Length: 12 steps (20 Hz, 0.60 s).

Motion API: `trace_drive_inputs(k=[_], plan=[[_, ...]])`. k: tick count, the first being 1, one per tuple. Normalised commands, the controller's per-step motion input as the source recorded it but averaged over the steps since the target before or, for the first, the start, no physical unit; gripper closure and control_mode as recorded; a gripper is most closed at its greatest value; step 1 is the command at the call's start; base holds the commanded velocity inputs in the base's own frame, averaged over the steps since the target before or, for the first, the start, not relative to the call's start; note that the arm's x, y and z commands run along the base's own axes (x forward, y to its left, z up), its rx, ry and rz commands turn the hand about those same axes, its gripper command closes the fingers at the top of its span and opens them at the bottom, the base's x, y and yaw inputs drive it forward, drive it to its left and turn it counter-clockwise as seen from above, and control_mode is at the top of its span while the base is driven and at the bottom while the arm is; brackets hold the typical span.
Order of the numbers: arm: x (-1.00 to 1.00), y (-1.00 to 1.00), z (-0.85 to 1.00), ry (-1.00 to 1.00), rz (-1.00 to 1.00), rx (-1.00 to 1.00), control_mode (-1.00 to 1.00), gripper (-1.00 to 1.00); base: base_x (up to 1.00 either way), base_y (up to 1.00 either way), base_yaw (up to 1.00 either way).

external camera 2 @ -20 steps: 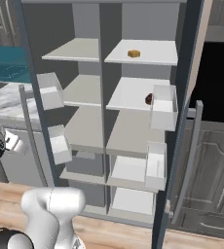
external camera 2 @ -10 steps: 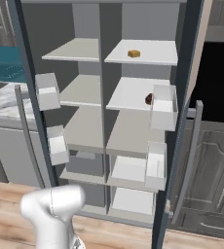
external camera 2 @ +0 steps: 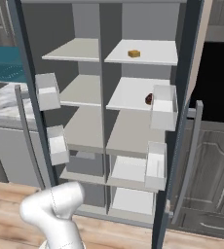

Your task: Take the cakes from the fridge and place them on the empty tray on the dining counter.

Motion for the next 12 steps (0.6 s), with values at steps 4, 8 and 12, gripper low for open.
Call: trace_drive_inputs(k=[4, 8, 12], plan=[[-0.35, -0.36, 1.0, 0.04, -0.06, 0.22, -1.0, 1.0, 0.0, 0.0, 0.0], [-0.02, -0.81, 0.8, 0.06, -0.05, 0.13, -1.0, 1.0, 0.0, 0.0, 0.0], [-0.05, -1.0, 0.42, 0.06, 0.0, 0.0, -1.0, 1.0, 0.0, 0.0, 0.0]])
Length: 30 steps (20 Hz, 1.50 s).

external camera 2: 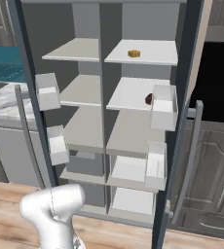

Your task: Take the cakes from the fridge and place them on the empty tray on the dining counter.

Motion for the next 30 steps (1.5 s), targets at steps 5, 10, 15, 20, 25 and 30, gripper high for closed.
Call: trace_drive_inputs(k=[5, 10, 15, 20, 25, 30], plan=[[-0.02, -1.0, 0.46, 0.1, 0.0, 0.0, -1.0, 1.0, 0.0, 0.0, 0.0], [0.0, -0.99, 0.21, 0.18, 0.0, 0.01, -1.0, 1.0, 0.0, 0.0, 0.0], [0.05, -0.52, 0.14, 0.1, 0.03, 0.02, -1.0, -1.0, 0.0, 0.0, 0.0], [0.0, 0.13, 0.0, 0.0, 0.06, -0.06, -1.0, -1.0, 0.0, 0.0, 0.0], [0.0, 0.31, 0.0, -0.01, 0.33, -0.42, -1.0, -1.0, 0.0, 0.0, 0.0], [0.0, -0.15, 0.0, -0.25, 0.56, -0.32, -1.0, -1.0, 0.0, 0.0, 0.0]])
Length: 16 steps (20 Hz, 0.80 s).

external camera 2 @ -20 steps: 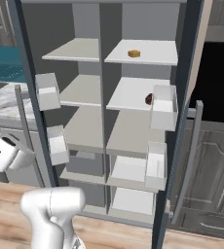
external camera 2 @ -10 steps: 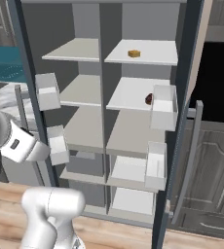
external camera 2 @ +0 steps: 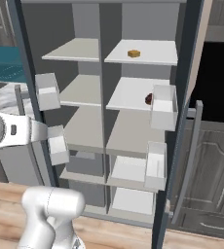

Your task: Take the cakes from the fridge and place them on the empty tray on the dining counter.

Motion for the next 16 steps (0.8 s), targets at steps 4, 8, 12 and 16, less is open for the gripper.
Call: trace_drive_inputs(k=[4, 8, 12, 16], plan=[[0.0, -0.13, 0.0, -0.46, 0.64, -0.19, -1.0, -1.0, 0.0, 0.0, 0.0], [0.1, 0.06, 0.0, -0.49, 0.48, -0.09, -1.0, -1.0, 0.0, 0.0, 0.0], [0.1, 0.12, 0.24, -0.45, 0.35, -0.04, -1.0, -1.0, 0.0, 0.0, 0.0], [0.25, 0.2, 0.26, -0.28, 0.24, -0.04, -1.0, -1.0, 0.0, 0.0, 0.0]])
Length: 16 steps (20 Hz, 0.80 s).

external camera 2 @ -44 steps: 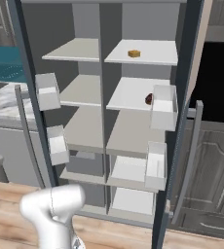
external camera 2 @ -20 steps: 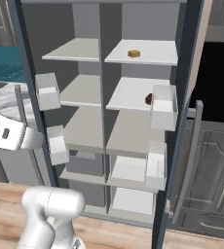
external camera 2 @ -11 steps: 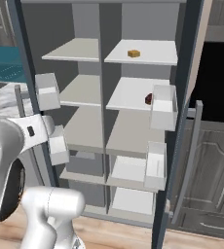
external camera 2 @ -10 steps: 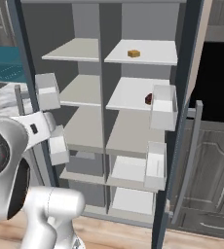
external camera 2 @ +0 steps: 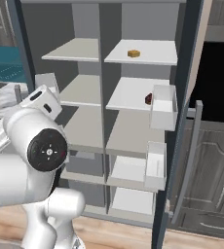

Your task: Take the cakes from the fridge and place them on the empty tray on the dining counter.

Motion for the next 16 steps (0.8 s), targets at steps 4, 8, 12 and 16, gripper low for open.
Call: trace_drive_inputs(k=[4, 8, 12, 16], plan=[[0.64, 0.16, 0.0, -0.04, -0.03, -0.03, -1.0, -1.0, 0.0, 0.0, 0.0], [0.76, 0.17, 0.0, 0.0, -0.11, 0.0, -1.0, -1.0, 0.0, 0.0, 0.0], [0.68, 0.04, 0.0, 0.02, -0.08, 0.0, -1.0, -1.0, 0.0, 0.0, 0.0], [0.56, 0.0, 0.1, 0.09, -0.02, 0.0, -1.0, -1.0, 0.0, 0.0, 0.0]])
